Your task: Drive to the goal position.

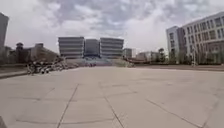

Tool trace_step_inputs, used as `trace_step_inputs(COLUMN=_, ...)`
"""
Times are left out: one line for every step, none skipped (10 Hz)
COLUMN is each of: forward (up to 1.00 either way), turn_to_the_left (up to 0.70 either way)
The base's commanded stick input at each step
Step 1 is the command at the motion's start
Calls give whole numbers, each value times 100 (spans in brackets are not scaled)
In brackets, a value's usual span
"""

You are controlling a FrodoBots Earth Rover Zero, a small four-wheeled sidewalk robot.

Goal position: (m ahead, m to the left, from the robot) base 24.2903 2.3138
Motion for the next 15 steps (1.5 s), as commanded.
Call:
trace_step_inputs(forward=70, turn_to_the_left=0)
trace_step_inputs(forward=70, turn_to_the_left=0)
trace_step_inputs(forward=70, turn_to_the_left=0)
trace_step_inputs(forward=70, turn_to_the_left=0)
trace_step_inputs(forward=70, turn_to_the_left=0)
trace_step_inputs(forward=70, turn_to_the_left=0)
trace_step_inputs(forward=70, turn_to_the_left=0)
trace_step_inputs(forward=70, turn_to_the_left=0)
trace_step_inputs(forward=70, turn_to_the_left=0)
trace_step_inputs(forward=70, turn_to_the_left=0)
trace_step_inputs(forward=70, turn_to_the_left=0)
trace_step_inputs(forward=70, turn_to_the_left=0)
trace_step_inputs(forward=70, turn_to_the_left=0)
trace_step_inputs(forward=70, turn_to_the_left=0)
trace_step_inputs(forward=70, turn_to_the_left=0)
